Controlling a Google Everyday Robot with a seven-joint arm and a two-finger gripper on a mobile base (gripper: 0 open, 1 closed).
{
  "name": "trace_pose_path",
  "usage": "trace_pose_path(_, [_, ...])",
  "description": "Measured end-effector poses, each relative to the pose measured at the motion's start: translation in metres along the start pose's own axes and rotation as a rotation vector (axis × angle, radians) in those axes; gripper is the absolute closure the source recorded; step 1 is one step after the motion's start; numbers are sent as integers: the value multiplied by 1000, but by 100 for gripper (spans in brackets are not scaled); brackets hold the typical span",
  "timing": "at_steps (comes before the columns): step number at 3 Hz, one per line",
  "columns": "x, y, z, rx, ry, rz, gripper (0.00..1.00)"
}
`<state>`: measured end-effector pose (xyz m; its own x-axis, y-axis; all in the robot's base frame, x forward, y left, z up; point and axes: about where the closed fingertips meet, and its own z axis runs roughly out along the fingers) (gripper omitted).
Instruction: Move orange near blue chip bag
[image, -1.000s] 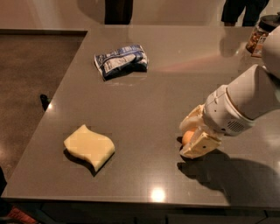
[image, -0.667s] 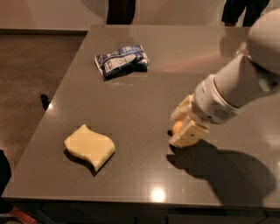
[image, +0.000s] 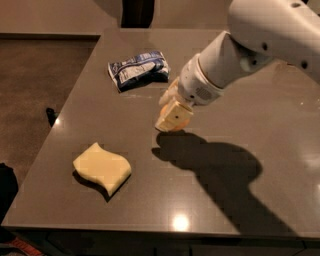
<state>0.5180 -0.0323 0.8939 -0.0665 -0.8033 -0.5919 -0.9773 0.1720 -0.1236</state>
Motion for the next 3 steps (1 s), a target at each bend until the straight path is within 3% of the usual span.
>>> trace_pose_path(1, [-30,-44,15,33,-60,12,100])
trace_pose_path(3, [-59,-120,33,125,-158,60,100])
